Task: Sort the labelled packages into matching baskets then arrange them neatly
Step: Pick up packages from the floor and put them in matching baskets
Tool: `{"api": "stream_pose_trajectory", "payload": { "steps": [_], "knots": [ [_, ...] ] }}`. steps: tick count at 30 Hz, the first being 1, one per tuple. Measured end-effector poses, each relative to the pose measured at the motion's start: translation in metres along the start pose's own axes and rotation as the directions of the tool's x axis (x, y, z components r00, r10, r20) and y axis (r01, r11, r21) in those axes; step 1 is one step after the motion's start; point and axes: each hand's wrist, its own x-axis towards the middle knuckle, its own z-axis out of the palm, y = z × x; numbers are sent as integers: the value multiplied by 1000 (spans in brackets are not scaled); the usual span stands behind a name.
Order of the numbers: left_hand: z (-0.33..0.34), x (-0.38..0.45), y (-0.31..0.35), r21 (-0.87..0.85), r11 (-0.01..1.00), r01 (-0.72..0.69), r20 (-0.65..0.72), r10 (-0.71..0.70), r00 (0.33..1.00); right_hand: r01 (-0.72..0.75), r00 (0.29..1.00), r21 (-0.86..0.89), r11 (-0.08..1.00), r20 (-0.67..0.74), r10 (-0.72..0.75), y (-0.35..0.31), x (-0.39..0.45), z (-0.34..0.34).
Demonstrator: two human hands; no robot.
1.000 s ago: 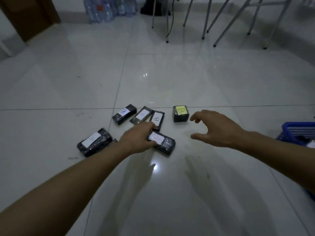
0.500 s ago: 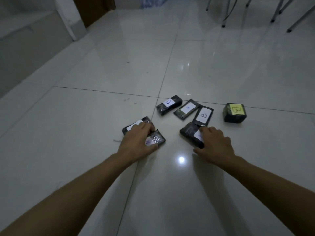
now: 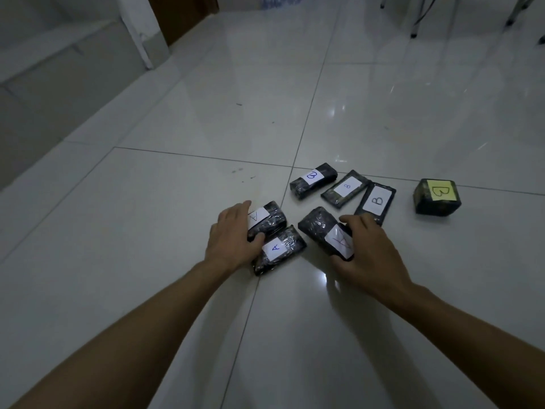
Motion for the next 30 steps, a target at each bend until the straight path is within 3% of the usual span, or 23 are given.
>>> {"api": "stream_pose_trajectory", "payload": {
  "steps": [3, 8, 17, 24, 30],
  "knots": [
    [-2, 10, -1, 46, 996, 70, 106, -74, 992, 23, 999, 28, 999, -25, -22, -8, -1, 2],
    [1, 12, 5, -6, 996, 90, 108, -88, 990, 29, 999, 31, 999, -30, -28, -8, 1, 2],
    [-12, 9, 65, -158, 968, -194, -37, 191, 981, -29, 987, -6, 1000, -160, 27, 14, -6, -43],
    [20, -6, 205, -348, 821, -452, -17, 477, 879, -265, 912, -61, 962, -339, 230, 61, -75, -152],
    [60, -71, 358, -445, 639, -627, 57, 720, 692, -551, 725, -102, 828, -550, 415, 115, -211, -260]
  ]
}}
